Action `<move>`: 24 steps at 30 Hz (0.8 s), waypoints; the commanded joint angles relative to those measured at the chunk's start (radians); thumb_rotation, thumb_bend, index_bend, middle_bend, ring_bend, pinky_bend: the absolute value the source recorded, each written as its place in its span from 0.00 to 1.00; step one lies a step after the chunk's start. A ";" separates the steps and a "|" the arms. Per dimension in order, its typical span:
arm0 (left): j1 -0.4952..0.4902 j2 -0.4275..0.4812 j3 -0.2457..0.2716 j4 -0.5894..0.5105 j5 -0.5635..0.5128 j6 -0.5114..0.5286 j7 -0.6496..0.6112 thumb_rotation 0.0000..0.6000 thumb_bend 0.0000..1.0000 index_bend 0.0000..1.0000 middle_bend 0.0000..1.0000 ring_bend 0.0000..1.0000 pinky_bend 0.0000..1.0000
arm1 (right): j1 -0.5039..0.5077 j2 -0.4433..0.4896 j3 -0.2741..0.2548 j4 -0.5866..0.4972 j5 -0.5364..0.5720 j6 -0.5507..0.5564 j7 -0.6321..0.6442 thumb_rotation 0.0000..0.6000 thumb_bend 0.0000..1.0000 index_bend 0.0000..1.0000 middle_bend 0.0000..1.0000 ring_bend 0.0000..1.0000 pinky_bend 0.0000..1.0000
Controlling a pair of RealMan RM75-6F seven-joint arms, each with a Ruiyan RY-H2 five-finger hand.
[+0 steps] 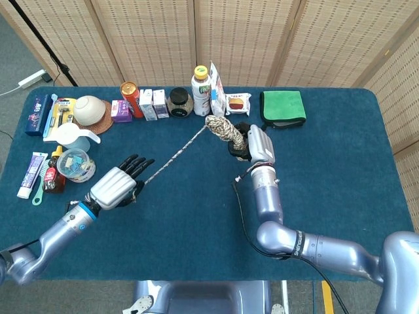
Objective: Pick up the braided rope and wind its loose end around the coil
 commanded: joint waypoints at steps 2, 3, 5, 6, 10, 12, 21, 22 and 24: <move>0.002 0.020 0.027 -0.033 0.038 -0.008 0.007 1.00 0.37 0.82 0.00 0.00 0.00 | 0.000 -0.004 0.001 0.011 -0.001 -0.001 -0.003 1.00 0.88 0.66 0.64 0.45 0.66; 0.004 0.023 0.032 -0.040 0.046 -0.007 0.009 1.00 0.37 0.82 0.00 0.00 0.00 | 0.001 -0.005 0.001 0.014 -0.001 0.000 -0.004 1.00 0.88 0.66 0.64 0.45 0.66; 0.006 0.026 0.040 -0.053 0.061 -0.004 0.008 1.00 0.37 0.82 0.00 0.00 0.00 | 0.002 -0.007 0.001 0.020 -0.001 0.000 -0.010 1.00 0.88 0.66 0.64 0.45 0.66; 0.007 0.028 0.043 -0.058 0.068 -0.002 0.008 1.00 0.37 0.82 0.00 0.00 0.00 | 0.003 -0.008 0.000 0.023 -0.001 0.000 -0.012 1.00 0.88 0.66 0.64 0.45 0.66; 0.011 0.036 0.051 -0.076 0.094 0.007 0.007 1.00 0.37 0.82 0.00 0.00 0.00 | 0.005 -0.013 0.003 0.038 0.000 0.002 -0.020 1.00 0.88 0.66 0.64 0.45 0.66; 0.012 0.039 0.053 -0.081 0.100 0.008 0.004 1.00 0.37 0.82 0.00 0.00 0.00 | 0.005 -0.014 0.003 0.044 -0.001 0.003 -0.023 1.00 0.88 0.66 0.64 0.45 0.66; 0.017 0.064 0.083 -0.132 0.164 0.023 -0.010 1.00 0.37 0.82 0.00 0.00 0.00 | 0.006 -0.026 0.001 0.078 0.004 -0.001 -0.039 1.00 0.88 0.66 0.64 0.45 0.66; 0.017 0.068 0.086 -0.139 0.171 0.026 -0.011 1.00 0.37 0.82 0.00 0.00 0.00 | 0.006 -0.028 -0.001 0.081 0.003 -0.002 -0.041 1.00 0.88 0.66 0.64 0.45 0.66; 0.018 0.075 0.092 -0.153 0.186 0.028 -0.011 1.00 0.37 0.82 0.00 0.00 0.00 | 0.005 -0.032 -0.003 0.085 0.001 -0.004 -0.043 1.00 0.88 0.66 0.64 0.45 0.66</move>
